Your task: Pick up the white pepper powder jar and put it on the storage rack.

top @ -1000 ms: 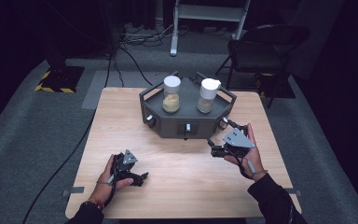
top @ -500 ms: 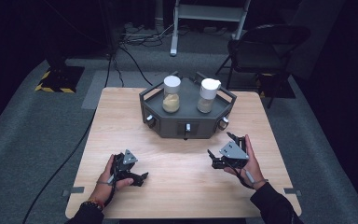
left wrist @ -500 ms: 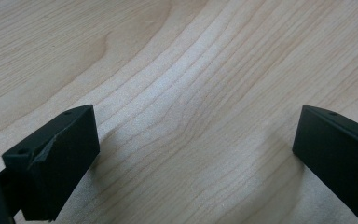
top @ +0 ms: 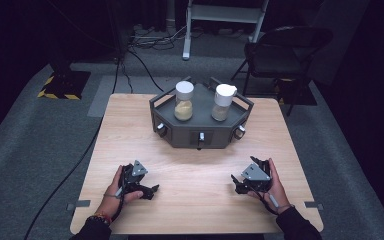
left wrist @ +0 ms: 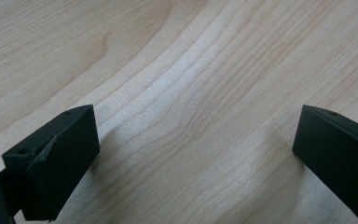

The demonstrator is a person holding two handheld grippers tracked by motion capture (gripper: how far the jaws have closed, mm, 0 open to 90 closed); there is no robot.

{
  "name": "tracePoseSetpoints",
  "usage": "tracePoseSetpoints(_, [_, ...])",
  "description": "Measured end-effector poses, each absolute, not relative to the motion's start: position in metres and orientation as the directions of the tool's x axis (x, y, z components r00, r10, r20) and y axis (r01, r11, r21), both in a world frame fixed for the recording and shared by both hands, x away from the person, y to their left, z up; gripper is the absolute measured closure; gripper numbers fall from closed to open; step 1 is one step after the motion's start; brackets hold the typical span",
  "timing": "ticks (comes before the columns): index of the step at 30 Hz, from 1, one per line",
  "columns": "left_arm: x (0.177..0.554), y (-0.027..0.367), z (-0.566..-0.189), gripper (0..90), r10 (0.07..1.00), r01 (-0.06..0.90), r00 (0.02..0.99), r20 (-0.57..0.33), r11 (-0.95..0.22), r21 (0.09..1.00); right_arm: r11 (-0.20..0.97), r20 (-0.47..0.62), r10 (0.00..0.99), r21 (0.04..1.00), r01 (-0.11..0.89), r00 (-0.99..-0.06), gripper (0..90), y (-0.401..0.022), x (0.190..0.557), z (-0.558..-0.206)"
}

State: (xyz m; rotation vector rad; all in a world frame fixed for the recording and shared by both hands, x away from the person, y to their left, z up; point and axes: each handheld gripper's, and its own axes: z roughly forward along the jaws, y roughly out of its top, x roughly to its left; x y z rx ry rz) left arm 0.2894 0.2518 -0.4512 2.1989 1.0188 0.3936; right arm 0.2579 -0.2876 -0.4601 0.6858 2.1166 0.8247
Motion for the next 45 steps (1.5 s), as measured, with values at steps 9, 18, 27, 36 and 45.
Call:
tracePoseSetpoints(9, [0.289,0.252,-0.451,0.0,0.759,0.555,0.651,-0.007,-0.471,0.686,0.602,-0.369,0.741,0.735,0.312,-0.561,3.0,-0.307,0.262,-0.46])
tracePoseSetpoints(18, [0.29,0.252,-0.451,0.0,0.758,0.556,0.652,-0.008,-0.47,0.685,0.52,-0.241,0.799,0.738,0.43,-0.551,2.6,-0.327,0.275,-0.458])
tracePoseSetpoints(27, [0.29,0.252,-0.451,0.0,0.756,0.553,0.654,-0.007,-0.472,0.686,0.423,-0.102,0.841,0.736,0.528,-0.531,0.5,-0.348,0.291,-0.455])
tracePoseSetpoints(36, [0.291,0.251,-0.451,0.0,0.756,0.555,0.654,-0.012,-0.469,0.687,0.386,-0.013,0.841,0.717,0.581,-0.541,0.2,-0.362,0.305,-0.452])
tracePoseSetpoints(45, [0.291,0.251,-0.451,0.0,0.755,0.554,0.655,-0.01,-0.472,0.686,0.387,-0.013,0.839,0.717,0.58,-0.543,0.2,-0.363,0.305,-0.452])
